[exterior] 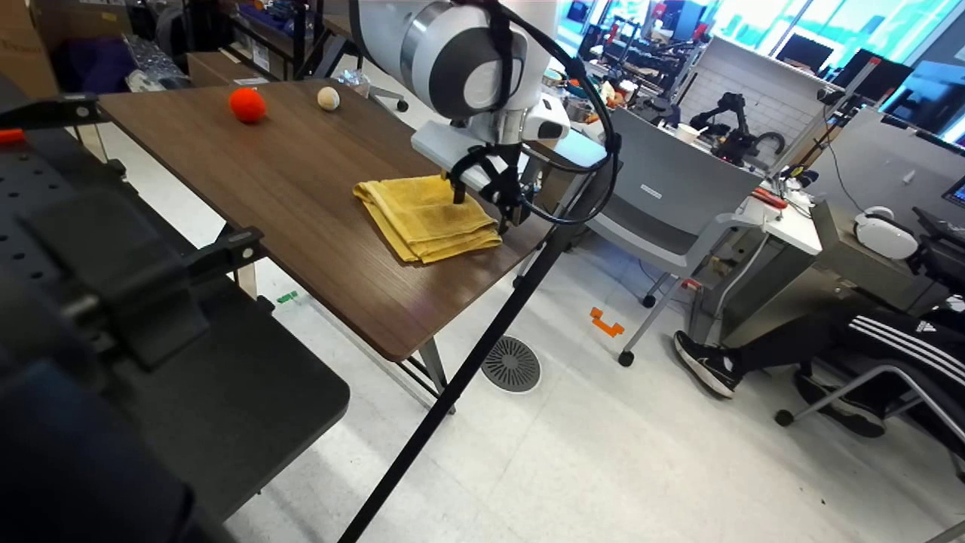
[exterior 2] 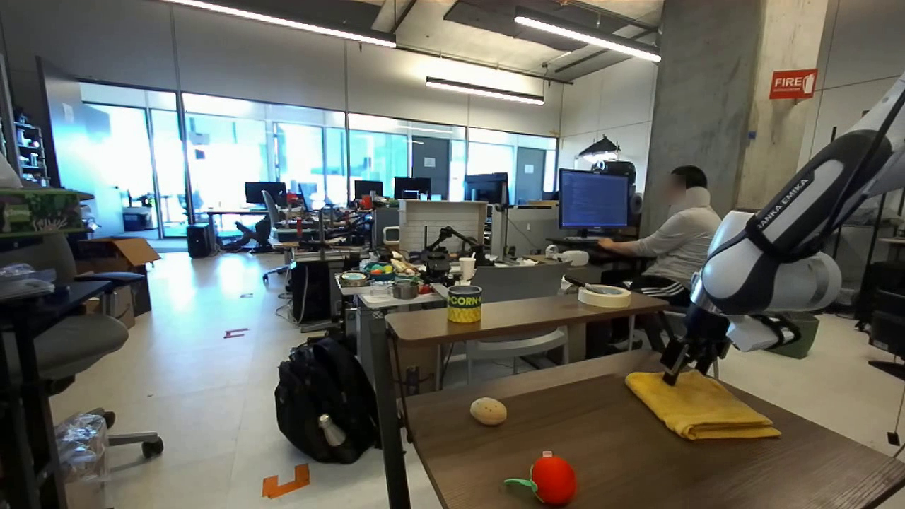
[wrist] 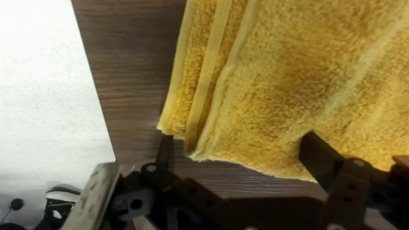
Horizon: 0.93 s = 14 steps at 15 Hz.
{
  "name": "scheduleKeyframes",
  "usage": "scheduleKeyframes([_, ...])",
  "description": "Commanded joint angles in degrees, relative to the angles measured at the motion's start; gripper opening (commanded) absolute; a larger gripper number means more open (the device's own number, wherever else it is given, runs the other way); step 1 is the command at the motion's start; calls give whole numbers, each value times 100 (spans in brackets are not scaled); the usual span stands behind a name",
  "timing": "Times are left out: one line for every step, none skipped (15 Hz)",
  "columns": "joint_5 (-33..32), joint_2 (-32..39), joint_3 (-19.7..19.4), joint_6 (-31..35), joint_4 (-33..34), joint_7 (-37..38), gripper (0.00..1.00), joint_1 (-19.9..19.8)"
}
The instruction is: Move the potato to the left, wipe the table with the yellow towel, move the red plush toy to the left, wipe the right side of the table with the towel, move the potato and red toy to the right, wipe the left side of the table
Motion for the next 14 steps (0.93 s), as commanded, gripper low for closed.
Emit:
scheduleKeyframes([133, 463, -144, -310, 717, 351, 100, 354])
scheduleKeyframes([78, 382, -238, -273, 654, 455, 100, 495])
scheduleKeyframes([39, 285, -286, -130, 529, 502, 100, 594])
scheduleKeyframes([-19, 80, -382, 97, 274, 570, 100, 746])
scheduleKeyframes([-77, -112, -495, 322, 30, 631, 100, 907])
scheduleKeyframes([-134, -378, -648, 619, -334, 729, 100, 1101])
scheduleKeyframes([-163, -576, -830, 841, -611, 847, 100, 1313])
scheduleKeyframes([-196, -820, -1045, 1023, -964, 953, 100, 1553])
scheduleKeyframes([-208, -1001, -1248, 1053, -1208, 1048, 100, 1788])
scheduleKeyframes([-241, -1173, -1446, 1028, -1481, 1105, 100, 2002])
scheduleKeyframes([-265, -1308, -1687, 988, -1725, 1232, 100, 2251])
scheduleKeyframes([-316, -1423, -1872, 876, -1912, 1321, 100, 2448])
scheduleKeyframes([-363, -1474, -1953, 690, -2018, 1324, 100, 2538])
scheduleKeyframes([-410, -1535, -1979, 533, -2139, 1289, 100, 2589])
